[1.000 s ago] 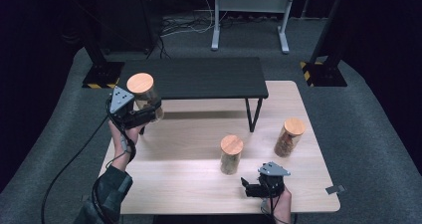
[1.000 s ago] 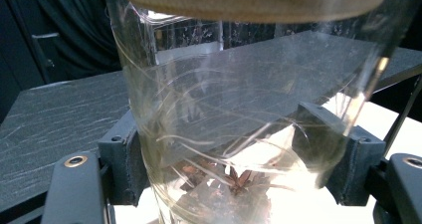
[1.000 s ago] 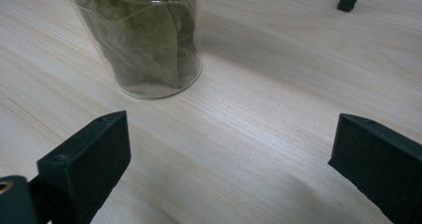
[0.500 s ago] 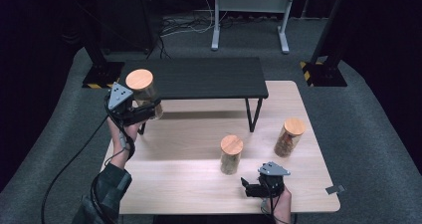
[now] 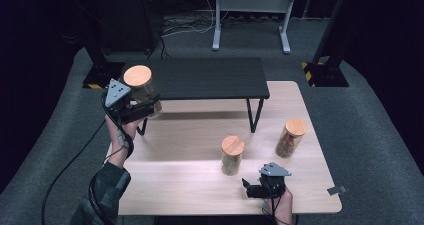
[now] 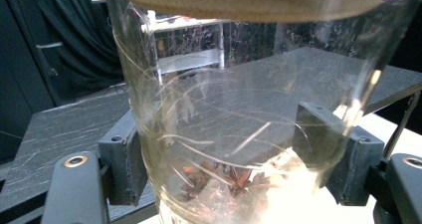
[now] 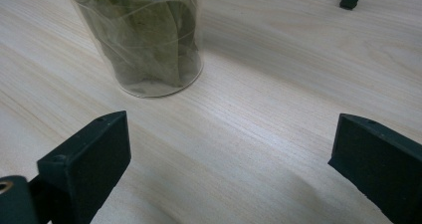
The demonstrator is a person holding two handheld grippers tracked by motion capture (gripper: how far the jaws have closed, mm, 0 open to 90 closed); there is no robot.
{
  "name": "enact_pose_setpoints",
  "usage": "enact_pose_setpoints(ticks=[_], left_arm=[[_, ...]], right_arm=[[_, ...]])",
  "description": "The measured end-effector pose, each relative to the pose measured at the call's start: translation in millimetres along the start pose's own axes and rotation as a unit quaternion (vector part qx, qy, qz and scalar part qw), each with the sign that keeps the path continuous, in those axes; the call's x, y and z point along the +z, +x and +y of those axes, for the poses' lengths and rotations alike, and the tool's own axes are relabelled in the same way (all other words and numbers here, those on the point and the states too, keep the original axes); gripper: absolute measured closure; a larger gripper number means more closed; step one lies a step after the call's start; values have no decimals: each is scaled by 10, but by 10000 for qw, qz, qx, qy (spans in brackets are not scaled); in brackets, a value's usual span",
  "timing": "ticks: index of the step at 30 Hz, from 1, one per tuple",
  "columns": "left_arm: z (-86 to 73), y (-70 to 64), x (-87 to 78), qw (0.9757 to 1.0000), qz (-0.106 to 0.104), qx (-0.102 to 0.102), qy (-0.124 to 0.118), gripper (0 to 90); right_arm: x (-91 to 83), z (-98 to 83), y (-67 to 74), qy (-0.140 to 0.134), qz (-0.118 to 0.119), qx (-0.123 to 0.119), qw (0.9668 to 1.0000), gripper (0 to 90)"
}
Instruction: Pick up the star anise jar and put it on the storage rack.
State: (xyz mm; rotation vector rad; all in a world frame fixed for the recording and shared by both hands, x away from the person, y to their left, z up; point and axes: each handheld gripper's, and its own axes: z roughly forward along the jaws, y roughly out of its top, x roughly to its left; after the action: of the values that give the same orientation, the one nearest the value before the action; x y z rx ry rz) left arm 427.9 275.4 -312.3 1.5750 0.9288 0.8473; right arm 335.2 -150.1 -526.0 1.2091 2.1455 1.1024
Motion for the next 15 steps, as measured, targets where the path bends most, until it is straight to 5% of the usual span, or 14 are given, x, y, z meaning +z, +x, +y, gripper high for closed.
enact_pose_setpoints(ticks=[15], left_arm=[[137, -1, 4, 10000, 34, 54, -62, 250]], right_arm=[[0, 0, 0, 0, 4, -4, 10000, 13]])
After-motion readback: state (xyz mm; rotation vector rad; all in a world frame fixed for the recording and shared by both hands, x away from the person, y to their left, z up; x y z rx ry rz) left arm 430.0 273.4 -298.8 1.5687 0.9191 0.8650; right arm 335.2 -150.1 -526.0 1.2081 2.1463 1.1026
